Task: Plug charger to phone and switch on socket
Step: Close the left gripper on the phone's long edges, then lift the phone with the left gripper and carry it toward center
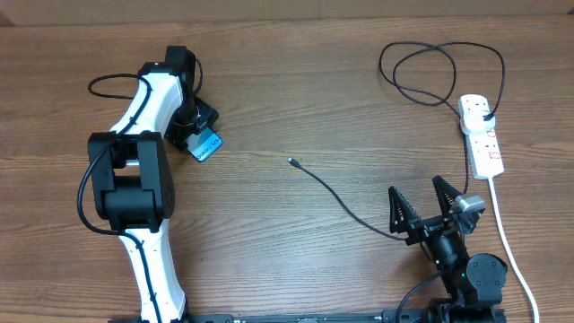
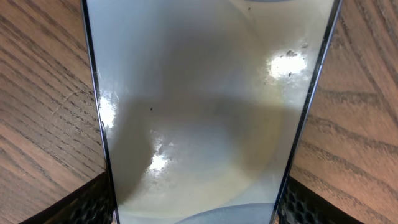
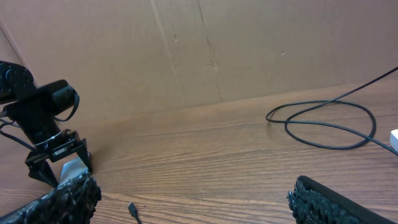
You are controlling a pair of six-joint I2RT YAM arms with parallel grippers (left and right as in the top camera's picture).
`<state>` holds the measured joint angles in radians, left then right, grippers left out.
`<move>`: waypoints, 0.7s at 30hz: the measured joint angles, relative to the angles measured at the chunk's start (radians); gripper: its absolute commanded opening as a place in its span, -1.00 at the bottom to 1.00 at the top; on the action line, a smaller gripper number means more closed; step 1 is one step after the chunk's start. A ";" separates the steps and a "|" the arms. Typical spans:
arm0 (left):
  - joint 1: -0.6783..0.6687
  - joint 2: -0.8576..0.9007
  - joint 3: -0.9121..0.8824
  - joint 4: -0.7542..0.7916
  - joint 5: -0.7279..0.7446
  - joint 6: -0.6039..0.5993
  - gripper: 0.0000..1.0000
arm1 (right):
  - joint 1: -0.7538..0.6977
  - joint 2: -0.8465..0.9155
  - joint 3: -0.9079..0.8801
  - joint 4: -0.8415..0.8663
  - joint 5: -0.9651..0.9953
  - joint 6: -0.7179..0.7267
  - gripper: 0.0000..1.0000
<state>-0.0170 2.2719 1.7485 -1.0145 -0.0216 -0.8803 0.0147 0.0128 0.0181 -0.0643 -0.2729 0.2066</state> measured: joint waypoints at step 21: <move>-0.001 0.034 0.079 -0.037 0.054 0.003 -0.92 | 0.000 0.000 0.000 0.000 0.000 0.000 1.00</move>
<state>-0.0177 2.3058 1.8271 -1.0515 0.0322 -0.8776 0.0147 0.0128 0.0181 -0.0639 -0.2726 0.2066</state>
